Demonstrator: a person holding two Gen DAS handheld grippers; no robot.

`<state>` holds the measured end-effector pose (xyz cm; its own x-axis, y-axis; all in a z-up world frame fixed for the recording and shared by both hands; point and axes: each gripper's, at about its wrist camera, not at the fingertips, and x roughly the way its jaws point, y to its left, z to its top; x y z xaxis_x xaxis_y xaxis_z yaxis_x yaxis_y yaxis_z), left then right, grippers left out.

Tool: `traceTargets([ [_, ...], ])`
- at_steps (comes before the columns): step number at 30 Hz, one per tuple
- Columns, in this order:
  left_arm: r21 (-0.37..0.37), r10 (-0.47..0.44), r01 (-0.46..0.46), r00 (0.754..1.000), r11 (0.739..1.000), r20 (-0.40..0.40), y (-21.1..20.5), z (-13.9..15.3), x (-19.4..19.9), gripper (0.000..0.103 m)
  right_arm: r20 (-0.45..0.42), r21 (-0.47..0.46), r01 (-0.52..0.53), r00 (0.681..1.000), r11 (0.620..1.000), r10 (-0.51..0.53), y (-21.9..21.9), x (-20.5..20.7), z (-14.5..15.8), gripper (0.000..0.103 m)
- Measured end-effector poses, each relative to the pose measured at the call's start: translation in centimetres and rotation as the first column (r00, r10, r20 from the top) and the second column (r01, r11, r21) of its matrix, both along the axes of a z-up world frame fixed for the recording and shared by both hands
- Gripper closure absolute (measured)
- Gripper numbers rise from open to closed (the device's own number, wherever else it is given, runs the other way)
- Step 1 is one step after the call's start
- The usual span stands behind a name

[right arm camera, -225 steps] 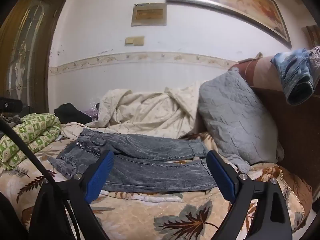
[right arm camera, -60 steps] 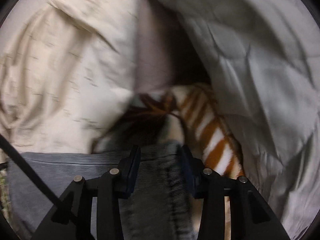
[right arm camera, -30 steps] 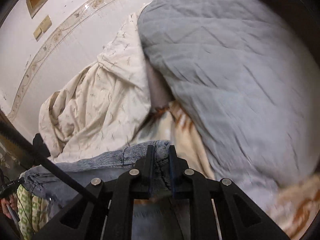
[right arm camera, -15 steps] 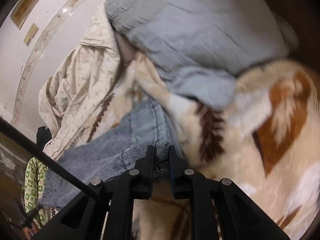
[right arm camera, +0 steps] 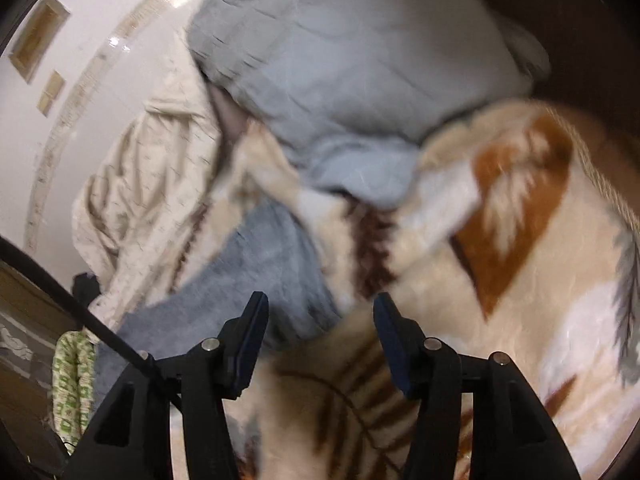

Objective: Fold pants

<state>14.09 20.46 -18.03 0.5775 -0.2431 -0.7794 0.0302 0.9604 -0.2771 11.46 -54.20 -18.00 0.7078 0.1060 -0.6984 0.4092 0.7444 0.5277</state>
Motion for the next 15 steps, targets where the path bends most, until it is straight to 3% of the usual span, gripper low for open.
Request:
traceTargets([
  [2, 0.017, -0.027, 0.026, 0.998, 1.0, 0.057, -0.7, 2.2, -0.3, 0.091, 0.029, 0.009, -0.049, 0.998, 0.999, 0.048, 0.2, 1.6, 1.1, 0.047],
  [7, -0.004, -0.161, 0.164, 0.971, 0.986, 0.175, -6.2, 5.9, 0.8, 0.089, -0.025, -0.034, -0.143, 0.99, 0.989, 0.142, 1.2, 7.9, 1.1, 0.047],
  [10, -0.029, -0.231, 0.239, 0.957, 0.97, 0.177, -10.1, 5.0, 2.6, 0.086, -0.074, -0.034, -0.136, 0.988, 0.99, 0.133, 0.8, 11.2, -0.3, 0.047],
  [15, -0.056, -0.248, 0.258, 0.959, 0.965, 0.14, -13.9, 1.9, 5.9, 0.086, -0.19, -0.059, -0.135, 0.974, 0.989, 0.122, -0.3, 14.6, -3.5, 0.05],
])
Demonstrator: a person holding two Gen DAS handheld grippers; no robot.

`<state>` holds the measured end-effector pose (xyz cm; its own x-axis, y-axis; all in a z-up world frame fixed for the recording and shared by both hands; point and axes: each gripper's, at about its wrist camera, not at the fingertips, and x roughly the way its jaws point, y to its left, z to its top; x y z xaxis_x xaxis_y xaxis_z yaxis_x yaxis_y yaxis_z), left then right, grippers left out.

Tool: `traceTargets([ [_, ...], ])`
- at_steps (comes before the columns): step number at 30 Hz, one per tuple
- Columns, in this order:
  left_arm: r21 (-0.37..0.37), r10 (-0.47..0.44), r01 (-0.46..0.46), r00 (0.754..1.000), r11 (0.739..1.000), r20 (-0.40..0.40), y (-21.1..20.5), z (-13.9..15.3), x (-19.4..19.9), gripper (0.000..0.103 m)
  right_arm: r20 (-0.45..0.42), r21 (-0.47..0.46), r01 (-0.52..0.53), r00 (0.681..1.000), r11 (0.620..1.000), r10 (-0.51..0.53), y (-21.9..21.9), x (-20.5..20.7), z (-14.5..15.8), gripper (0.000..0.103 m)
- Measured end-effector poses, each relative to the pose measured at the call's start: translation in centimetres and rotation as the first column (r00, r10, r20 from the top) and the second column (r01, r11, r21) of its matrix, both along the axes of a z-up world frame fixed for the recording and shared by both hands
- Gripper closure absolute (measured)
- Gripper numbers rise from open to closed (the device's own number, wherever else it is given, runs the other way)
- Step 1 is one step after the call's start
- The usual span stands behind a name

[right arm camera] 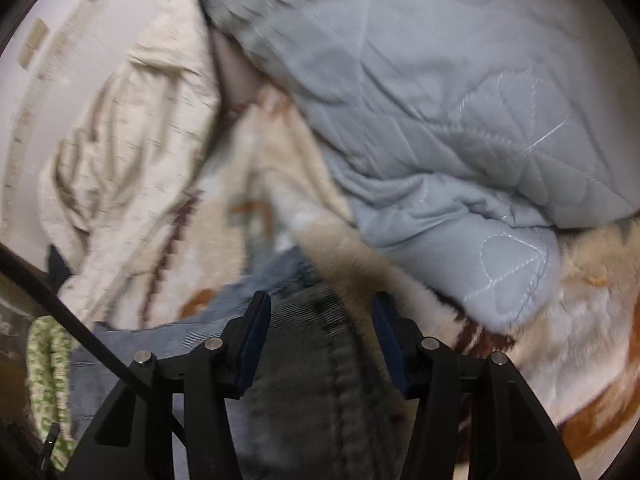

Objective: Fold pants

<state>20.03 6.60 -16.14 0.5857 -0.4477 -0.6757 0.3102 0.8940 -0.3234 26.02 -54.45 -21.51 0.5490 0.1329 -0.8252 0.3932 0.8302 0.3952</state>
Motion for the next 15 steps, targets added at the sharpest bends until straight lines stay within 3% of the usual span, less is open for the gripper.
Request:
traceTargets([
  [1, -0.006, -0.001, 0.001, 1.0, 1.0, -0.006, -0.1, -0.5, 0.2, 0.087, -0.005, 0.011, -0.01, 1.0, 1.0, 0.01, -0.1, 0.4, -0.5, 0.05],
  [4, 0.012, 0.008, -0.008, 1.0, 1.0, -0.005, -0.4, -1.7, 0.6, 0.086, -0.026, 0.001, -0.055, 0.998, 0.998, 0.055, 0.5, 1.3, -1.0, 0.066],
  [5, 0.023, 0.013, -0.014, 1.0, 1.0, 0.004, -0.4, -1.9, 0.6, 0.086, -0.041, -0.03, -0.067, 0.997, 0.997, 0.065, 0.7, 1.5, -1.0, 0.078],
  [6, 0.029, 0.016, -0.017, 1.0, 0.999, 0.017, -0.3, -2.1, 0.7, 0.086, -0.053, -0.068, -0.076, 0.996, 0.995, 0.073, 1.0, 1.6, -0.6, 0.084],
  [9, 0.046, 0.036, -0.038, 0.998, 0.998, 0.048, 0.3, -2.4, 0.8, 0.086, -0.015, -0.119, -0.086, 0.996, 0.989, 0.084, 1.4, 1.6, 1.3, 0.088],
  [13, 0.081, 0.066, -0.066, 0.998, 0.995, 0.007, 0.7, -3.6, 1.6, 0.086, 0.028, -0.129, -0.072, 0.997, 0.989, 0.077, 1.0, 2.5, 3.3, 0.09],
  [14, 0.086, 0.07, -0.07, 0.998, 0.994, -0.004, 0.7, -4.0, 1.7, 0.086, 0.036, -0.15, -0.066, 0.997, 0.987, 0.072, 1.1, 2.9, 3.6, 0.1],
  [15, 0.086, 0.071, -0.07, 0.997, 0.994, -0.014, 0.7, -4.4, 1.7, 0.086, 0.052, -0.16, -0.059, 0.996, 0.985, 0.068, 1.1, 3.0, 3.9, 0.101],
])
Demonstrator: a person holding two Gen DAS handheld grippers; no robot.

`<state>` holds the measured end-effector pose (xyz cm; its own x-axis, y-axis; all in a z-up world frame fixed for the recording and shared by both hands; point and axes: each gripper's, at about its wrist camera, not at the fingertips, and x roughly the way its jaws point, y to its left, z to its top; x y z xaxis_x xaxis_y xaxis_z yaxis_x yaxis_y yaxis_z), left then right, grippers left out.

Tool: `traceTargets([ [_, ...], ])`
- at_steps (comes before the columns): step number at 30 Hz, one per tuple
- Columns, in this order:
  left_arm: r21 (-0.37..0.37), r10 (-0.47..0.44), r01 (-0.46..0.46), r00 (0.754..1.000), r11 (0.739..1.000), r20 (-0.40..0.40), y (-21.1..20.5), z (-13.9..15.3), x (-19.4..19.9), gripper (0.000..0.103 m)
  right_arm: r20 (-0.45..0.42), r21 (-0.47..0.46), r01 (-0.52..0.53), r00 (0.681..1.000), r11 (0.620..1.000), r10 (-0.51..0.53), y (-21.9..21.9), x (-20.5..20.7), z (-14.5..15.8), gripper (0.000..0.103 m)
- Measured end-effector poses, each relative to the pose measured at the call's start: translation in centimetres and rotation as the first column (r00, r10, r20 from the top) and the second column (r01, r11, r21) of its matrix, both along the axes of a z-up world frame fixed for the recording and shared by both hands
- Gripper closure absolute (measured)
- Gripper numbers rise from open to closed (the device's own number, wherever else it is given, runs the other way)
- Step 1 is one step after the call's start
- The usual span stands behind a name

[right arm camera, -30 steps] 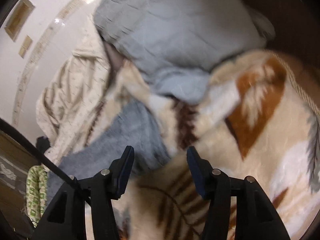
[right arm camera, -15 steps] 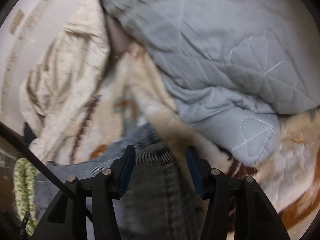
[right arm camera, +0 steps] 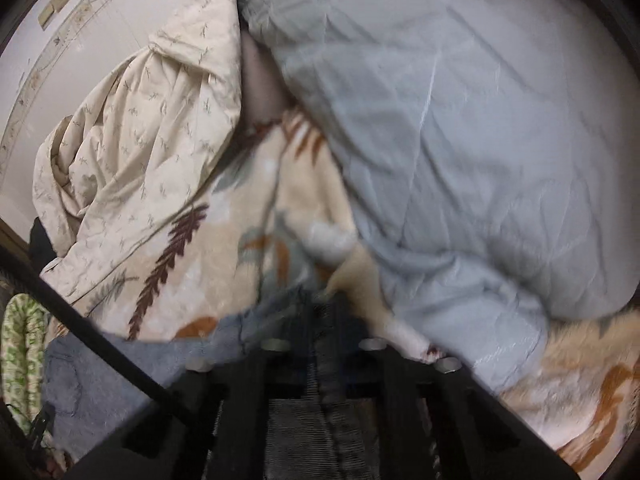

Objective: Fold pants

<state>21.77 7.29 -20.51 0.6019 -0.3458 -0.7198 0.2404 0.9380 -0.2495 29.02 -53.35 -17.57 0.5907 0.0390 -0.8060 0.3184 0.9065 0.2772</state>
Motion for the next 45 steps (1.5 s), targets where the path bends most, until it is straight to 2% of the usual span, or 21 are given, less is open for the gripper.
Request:
traceTargets([
  [3, 0.016, 0.001, -0.001, 1.0, 1.0, -0.008, -0.1, -0.7, 0.1, 0.086, 0.077, 0.011, 0.016, 0.997, 1.0, -0.017, -0.5, 0.1, 0.6, 0.101],
  [6, 0.012, 0.003, -0.003, 1.0, 1.0, -0.008, -0.1, -0.7, 0.0, 0.086, 0.014, 0.062, -0.001, 1.0, 0.998, 0.0, -0.7, 0.8, -1.7, 0.101],
  [8, 0.007, 0.003, -0.003, 1.0, 1.0, -0.007, 0.0, -0.6, -0.1, 0.086, 0.0, 0.076, -0.015, 1.0, 0.997, 0.015, -0.1, 0.2, -2.1, 0.1],
  [10, 0.01, 0.002, -0.002, 1.0, 1.0, -0.01, -0.1, -0.6, 0.0, 0.086, 0.005, 0.048, -0.023, 1.0, 0.999, 0.022, 0.4, -0.8, -2.0, 0.093],
  [11, 0.017, 0.001, -0.001, 1.0, 1.0, -0.013, -0.2, -0.7, 0.0, 0.086, 0.011, 0.055, -0.028, 1.0, 0.998, 0.027, 0.6, -1.4, -2.0, 0.084],
  [12, 0.02, 0.001, -0.001, 1.0, 1.0, -0.015, -0.2, -0.6, 0.0, 0.086, 0.019, 0.078, -0.036, 0.999, 0.996, 0.035, 0.8, -1.8, -2.0, 0.083],
  [15, 0.031, 0.002, -0.001, 0.999, 1.0, -0.035, -0.3, -0.8, 0.0, 0.086, 0.034, 0.119, -0.084, 0.996, 0.989, 0.08, 2.1, -2.3, -2.3, 0.083],
  [19, 0.036, -0.006, 0.008, 0.998, 0.999, -0.067, 0.1, -1.5, -0.1, 0.086, -0.072, 0.116, -0.068, 0.994, 0.991, 0.077, 3.5, -0.7, -5.7, 0.087],
  [20, 0.027, -0.007, 0.009, 0.997, 1.0, -0.072, 0.3, -1.7, -0.1, 0.086, -0.061, 0.106, -0.06, 0.996, 0.993, 0.067, 3.5, -0.5, -6.0, 0.087],
  [25, -0.004, 0.009, -0.01, 0.996, 1.0, -0.091, 0.8, -1.6, -0.3, 0.086, -0.067, 0.069, -0.02, 0.997, 0.997, 0.024, 3.7, 0.3, -5.3, 0.088],
  [26, -0.008, 0.021, -0.021, 0.996, 1.0, -0.088, 0.9, -1.2, -0.5, 0.085, -0.066, 0.06, -0.022, 0.997, 0.998, 0.026, 4.2, 0.3, -4.7, 0.083],
  [27, -0.014, 0.028, -0.029, 0.996, 0.999, -0.082, 1.0, -0.8, -0.7, 0.086, -0.057, 0.066, -0.032, 0.998, 0.997, 0.036, 4.7, 0.4, -4.3, 0.083],
  [29, -0.045, 0.02, -0.022, 0.998, 0.999, -0.061, 0.9, 0.3, -1.4, 0.086, -0.001, 0.109, -0.11, 0.994, 0.988, 0.11, 6.9, 0.3, -2.2, 0.083],
  [32, -0.096, -0.037, 0.038, 0.999, 0.995, 0.005, 0.0, 2.1, -2.9, 0.085, 0.023, 0.108, -0.248, 0.969, 0.963, 0.247, 11.7, 1.5, 0.3, 0.083],
  [34, -0.093, -0.085, 0.091, 0.995, 0.992, 0.06, -1.4, 2.9, -3.8, 0.083, 0.038, 0.115, -0.353, 0.936, 0.929, 0.351, 16.2, 3.0, 1.6, 0.077],
  [36, -0.068, -0.142, 0.148, 0.986, 0.987, 0.085, -2.8, 2.8, -4.3, 0.076, 0.045, 0.112, -0.442, 0.897, 0.89, 0.439, 20.9, 4.7, 2.3, 0.068],
  [38, -0.03, -0.168, 0.171, 0.983, 0.985, 0.079, -3.9, 2.5, -4.3, 0.076, 0.033, 0.088, -0.501, 0.865, 0.861, 0.5, 25.6, 6.7, 2.3, 0.065],
  [41, -0.028, -0.155, 0.156, 0.987, 0.987, 0.036, -3.6, 1.9, -3.7, 0.076, -0.014, 0.074, -0.567, 0.822, 0.82, 0.57, 32.0, 9.8, 1.1, 0.064],
  [45, 0.009, -0.17, 0.17, 0.985, 0.985, 0.0, -3.5, 1.0, -3.7, 0.076, -0.062, 0.024, -0.599, 0.798, 0.801, 0.599, 36.9, 12.8, -0.9, 0.064],
])
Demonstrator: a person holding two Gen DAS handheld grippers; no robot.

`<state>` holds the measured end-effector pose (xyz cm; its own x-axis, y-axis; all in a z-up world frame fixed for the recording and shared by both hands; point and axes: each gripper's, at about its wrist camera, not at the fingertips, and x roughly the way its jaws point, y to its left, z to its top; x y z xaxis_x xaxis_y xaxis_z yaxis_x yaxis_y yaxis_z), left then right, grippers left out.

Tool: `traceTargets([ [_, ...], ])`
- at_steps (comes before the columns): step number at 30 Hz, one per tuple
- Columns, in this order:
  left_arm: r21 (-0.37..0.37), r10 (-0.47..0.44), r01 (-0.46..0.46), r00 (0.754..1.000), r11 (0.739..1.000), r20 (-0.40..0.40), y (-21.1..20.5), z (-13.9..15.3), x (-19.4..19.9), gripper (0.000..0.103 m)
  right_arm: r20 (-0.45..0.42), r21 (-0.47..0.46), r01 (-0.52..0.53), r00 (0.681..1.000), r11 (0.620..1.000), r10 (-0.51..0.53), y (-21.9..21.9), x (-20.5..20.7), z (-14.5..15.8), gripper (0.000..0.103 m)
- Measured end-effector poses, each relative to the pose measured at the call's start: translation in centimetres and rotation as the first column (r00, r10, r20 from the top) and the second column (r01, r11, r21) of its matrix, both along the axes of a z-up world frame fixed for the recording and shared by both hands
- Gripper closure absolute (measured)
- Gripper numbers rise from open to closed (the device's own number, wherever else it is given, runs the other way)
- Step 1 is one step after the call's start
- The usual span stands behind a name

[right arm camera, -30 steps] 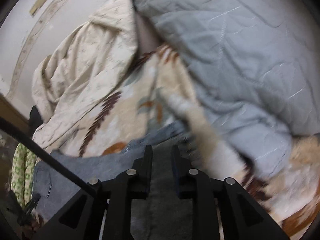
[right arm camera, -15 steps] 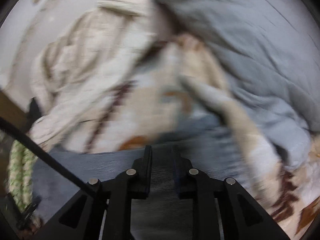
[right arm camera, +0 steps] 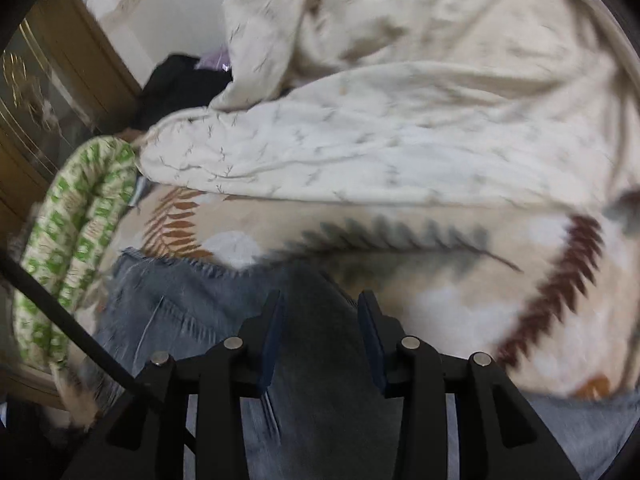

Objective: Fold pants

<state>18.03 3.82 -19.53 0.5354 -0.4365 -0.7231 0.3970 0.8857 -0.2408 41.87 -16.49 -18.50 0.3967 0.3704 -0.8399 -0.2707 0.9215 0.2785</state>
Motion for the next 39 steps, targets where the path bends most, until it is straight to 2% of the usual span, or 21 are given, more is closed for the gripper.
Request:
traceTargets([
  [5, -0.016, -0.009, 0.008, 0.999, 1.0, -0.037, 0.6, -0.4, 0.4, 0.076, -0.03, -0.085, -0.001, 1.0, 0.996, -0.001, 3.3, 3.2, -2.5, 0.064],
  [10, -0.023, -0.009, 0.007, 0.998, 1.0, -0.068, 0.7, -1.0, 0.9, 0.076, -0.071, -0.133, -0.018, 0.997, 0.991, 0.009, 3.9, 4.1, -4.6, 0.064],
  [11, -0.018, -0.011, 0.009, 0.998, 1.0, -0.068, 0.6, -1.0, 1.0, 0.076, -0.074, -0.134, -0.023, 0.997, 0.991, 0.013, 3.9, 4.2, -4.8, 0.067],
  [12, -0.014, -0.012, 0.011, 0.998, 1.0, -0.068, 0.6, -1.0, 1.0, 0.076, -0.07, -0.137, -0.032, 0.997, 0.99, 0.022, 4.1, 4.2, -5.0, 0.08],
  [14, -0.012, -0.011, 0.01, 0.997, 1.0, -0.072, 0.6, -1.0, 0.6, 0.076, -0.061, -0.159, -0.04, 0.998, 0.986, 0.03, 4.5, 4.2, -5.0, 0.093],
  [15, -0.011, -0.011, 0.01, 0.997, 1.0, -0.074, 0.5, -0.9, 0.5, 0.076, -0.051, -0.18, -0.041, 0.998, 0.983, 0.032, 4.8, 4.3, -5.0, 0.096],
  [19, -0.007, -0.011, 0.01, 0.997, 1.0, -0.079, 0.4, -1.0, 0.2, 0.076, -0.047, -0.189, -0.028, 0.999, 0.982, 0.019, 5.4, 4.7, -5.4, 0.098],
  [23, 0.032, -0.023, 0.026, 0.997, 0.999, -0.068, -0.1, -1.1, -0.4, 0.076, -0.035, -0.16, 0.006, 0.999, 0.987, -0.012, 5.5, 4.8, -5.8, 0.099],
  [25, 0.017, -0.018, 0.02, 0.997, 1.0, -0.072, 0.2, -0.7, -0.4, 0.076, -0.034, -0.143, 0.021, 0.999, 0.99, -0.026, 5.0, 4.5, -5.4, 0.097],
  [28, 0.001, 0.0, 0.0, 0.999, 1.0, -0.04, 1.0, 0.6, -0.5, 0.076, -0.002, -0.027, 0.048, 0.999, 0.999, -0.048, 3.1, 2.6, -2.7, 0.086],
  [29, 0.003, 0.008, -0.008, 1.0, 1.0, -0.012, 1.3, 1.2, -0.7, 0.076, 0.011, 0.009, 0.06, 0.998, 0.998, -0.06, 2.0, 1.5, -1.6, 0.072],
  [30, 0.006, 0.015, -0.015, 1.0, 1.0, 0.023, 1.6, 1.9, -0.9, 0.076, 0.033, 0.033, 0.074, 0.997, 0.997, -0.075, 0.7, 0.0, -0.2, 0.067],
  [31, 0.009, 0.023, -0.023, 0.998, 1.0, 0.055, 1.9, 2.6, -1.2, 0.075, 0.055, 0.039, 0.087, 0.995, 0.995, -0.089, -0.6, -1.6, 0.9, 0.067],
  [34, 0.014, 0.067, -0.069, 0.993, 0.998, 0.094, 2.7, 3.3, -0.9, 0.057, 0.081, 0.044, 0.126, 0.988, 0.991, -0.129, -4.9, -7.1, 2.9, 0.067],
  [36, 0.023, 0.109, -0.111, 0.991, 0.994, 0.083, 3.2, 2.9, -0.2, 0.055, 0.089, -0.003, 0.163, 0.983, 0.987, -0.162, -7.4, -10.8, 3.1, 0.067],
  [39, 0.088, 0.161, -0.169, 0.983, 0.982, 0.09, 3.4, 1.9, 0.7, 0.055, 0.096, -0.082, 0.227, 0.971, 0.971, -0.219, -10.8, -15.8, 1.6, 0.067],
])
